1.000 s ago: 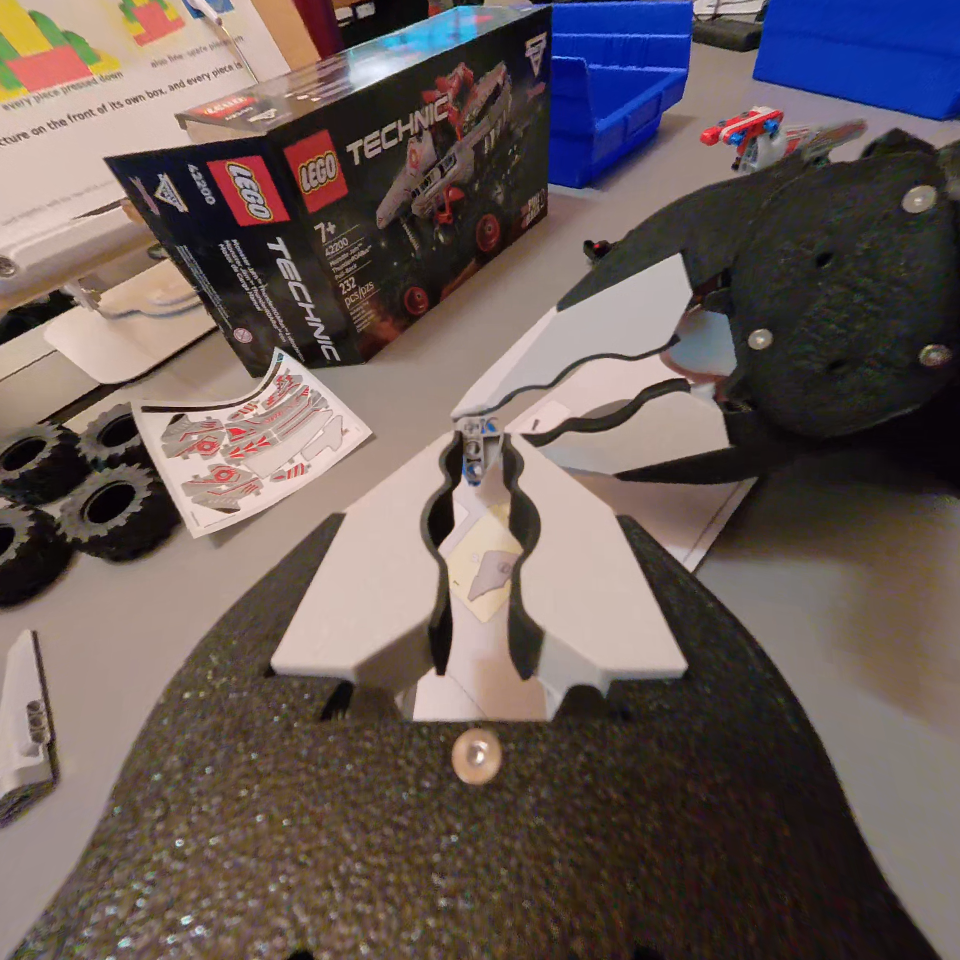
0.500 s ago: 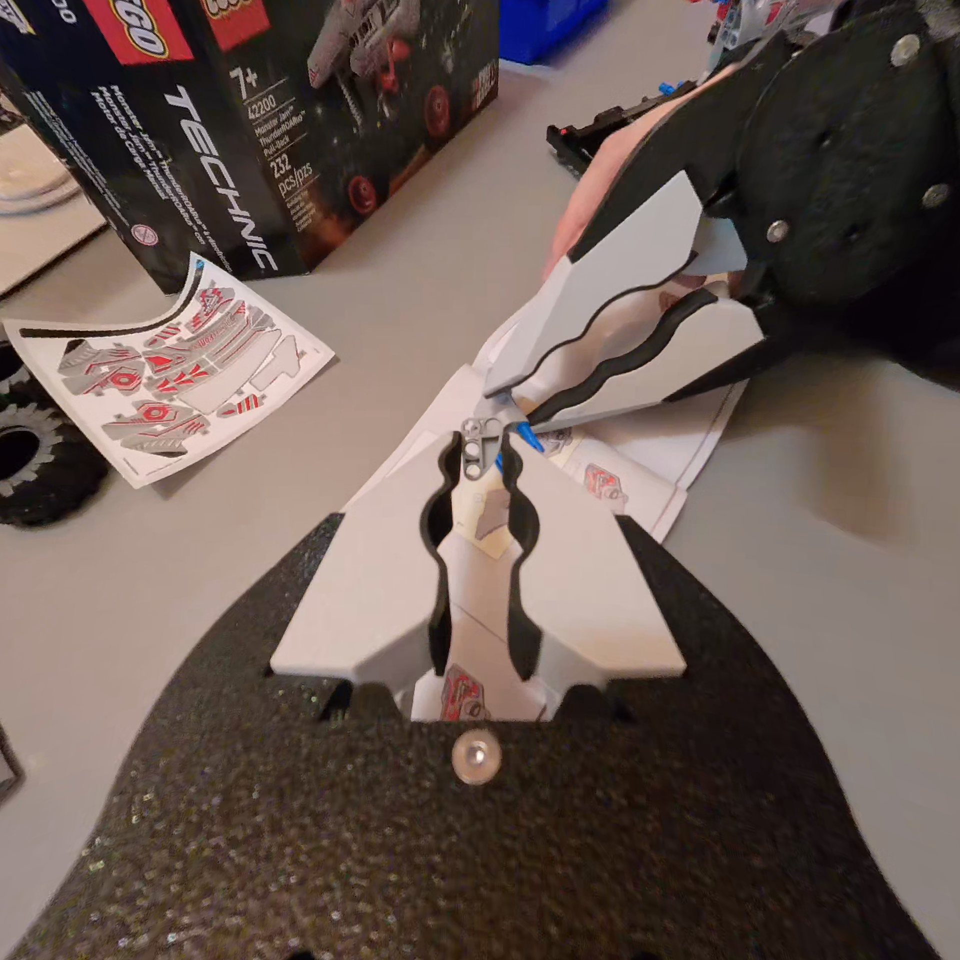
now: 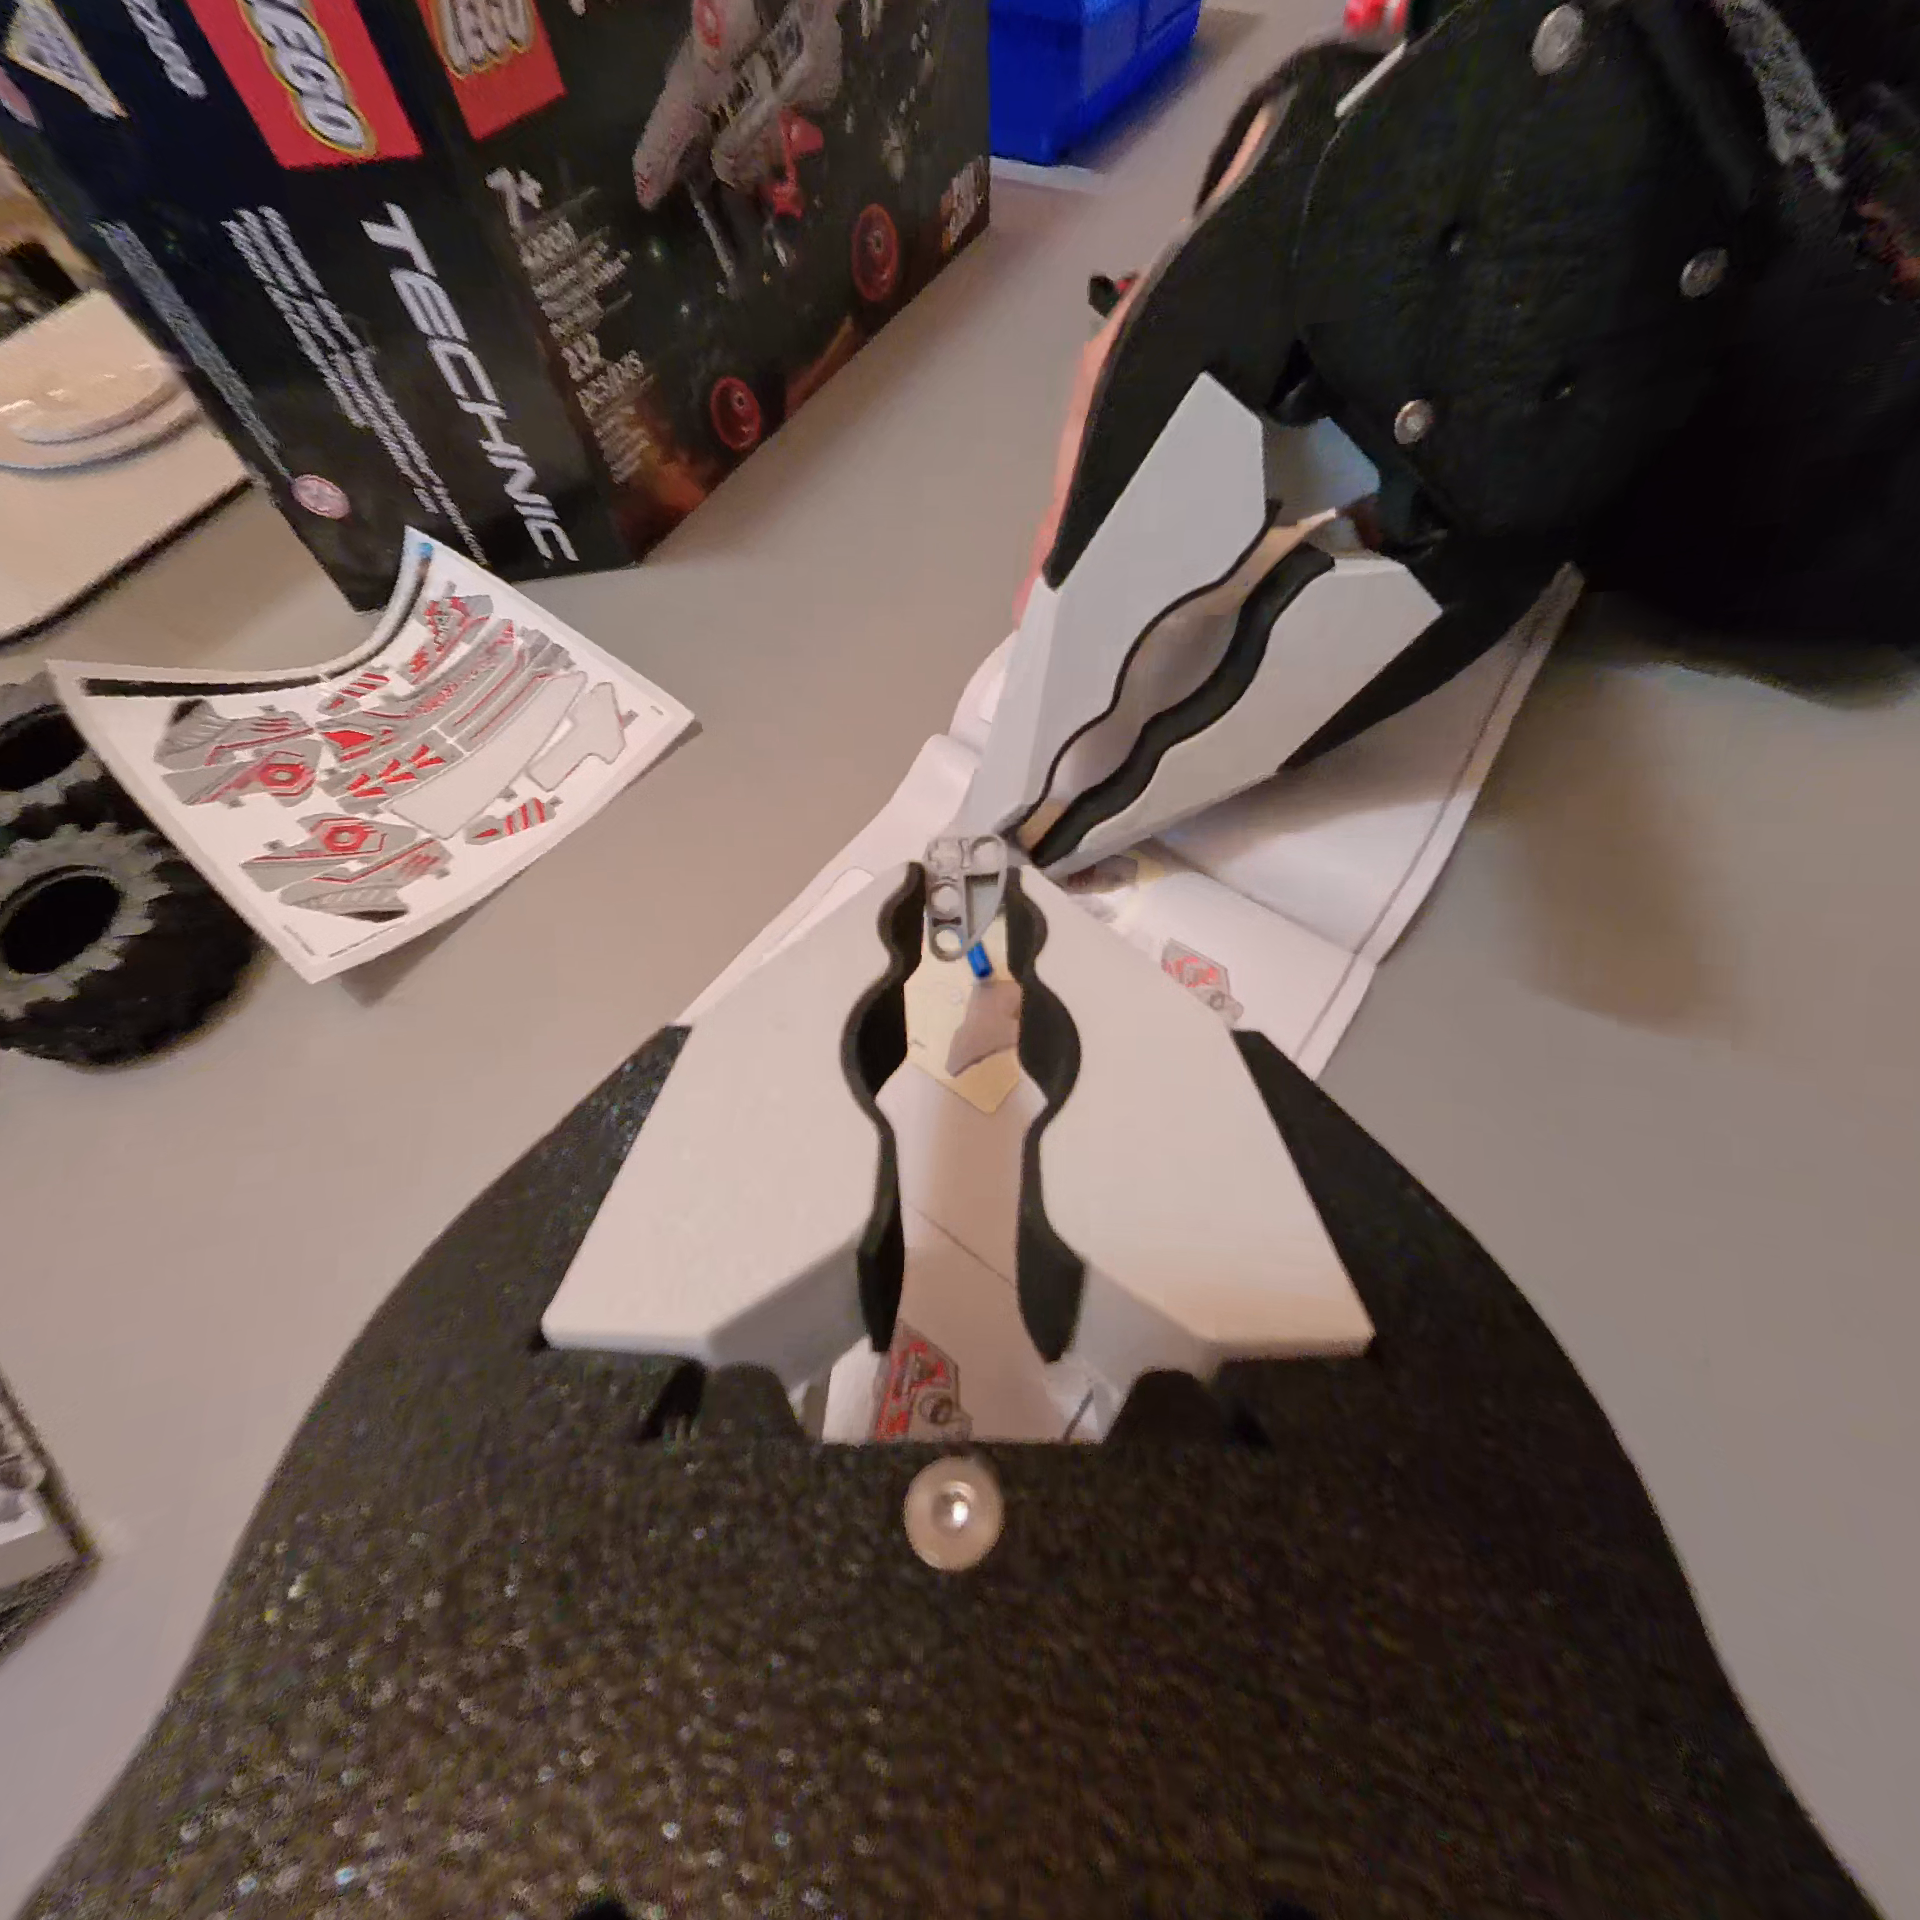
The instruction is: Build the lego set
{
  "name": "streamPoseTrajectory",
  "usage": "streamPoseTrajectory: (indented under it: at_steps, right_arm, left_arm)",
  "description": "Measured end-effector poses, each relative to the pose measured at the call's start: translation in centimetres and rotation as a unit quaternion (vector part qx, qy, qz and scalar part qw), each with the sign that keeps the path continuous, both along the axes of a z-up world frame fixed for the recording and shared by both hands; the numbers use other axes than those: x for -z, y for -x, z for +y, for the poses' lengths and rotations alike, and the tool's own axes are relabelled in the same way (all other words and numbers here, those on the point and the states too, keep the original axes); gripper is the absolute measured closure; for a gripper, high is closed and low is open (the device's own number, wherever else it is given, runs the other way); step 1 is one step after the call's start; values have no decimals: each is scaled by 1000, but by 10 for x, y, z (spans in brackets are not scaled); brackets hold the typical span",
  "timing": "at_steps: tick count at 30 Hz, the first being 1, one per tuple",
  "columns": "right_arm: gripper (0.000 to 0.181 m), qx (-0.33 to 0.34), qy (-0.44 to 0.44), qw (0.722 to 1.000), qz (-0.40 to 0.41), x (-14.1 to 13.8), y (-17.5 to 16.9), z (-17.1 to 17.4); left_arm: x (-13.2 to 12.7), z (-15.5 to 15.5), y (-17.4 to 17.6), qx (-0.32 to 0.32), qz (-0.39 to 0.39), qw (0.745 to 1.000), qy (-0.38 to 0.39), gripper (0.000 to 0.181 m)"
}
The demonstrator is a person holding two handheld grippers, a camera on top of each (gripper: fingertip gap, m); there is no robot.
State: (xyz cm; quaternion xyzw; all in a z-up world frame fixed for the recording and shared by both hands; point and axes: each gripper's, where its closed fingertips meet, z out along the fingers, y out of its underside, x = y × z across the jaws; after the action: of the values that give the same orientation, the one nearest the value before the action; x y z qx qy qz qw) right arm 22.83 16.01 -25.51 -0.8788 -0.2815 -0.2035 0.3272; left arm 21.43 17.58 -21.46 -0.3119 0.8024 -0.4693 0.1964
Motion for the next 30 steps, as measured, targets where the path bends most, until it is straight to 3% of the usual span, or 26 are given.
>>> streamPoseTrajectory:
  at_steps: [1, 4, 8, 13, 16, 21, 30]
  right_arm:
    - [176, 13, -22, 1000, 10, -4, -2, 0]
    - [176, 62, -82, 991, 82, -17, -5, -3]
    - [177, 91, -137, 971, 171, -27, -3, -8]
    - [178, 63, -196, 957, 205, -51, 10, -3]
    - [178, 44, -177, 963, 200, -46, 18, -5]
    - [179, 11, -160, 960, 228, -44, 28, -13]
    - [179, 1, -140, 950, 279, -38, 33, -20]
  left_arm:
    - [-5, 2, -1, -3, -10, 1000, 6, 169]
    - [-25, -3, 4, 30, -74, 997, 13, 169]
    - [-32, -7, 10, 77, -196, 972, -106, 169]
    - [-24, -12, 10, 97, -264, 935, -214, 169]
    - [-35, -14, 12, 100, -318, 910, -245, 169]
    - [-26, -17, 15, 125, -320, 895, -285, 169]
    - [-20, -23, 19, 145, -308, 893, -296, 169]
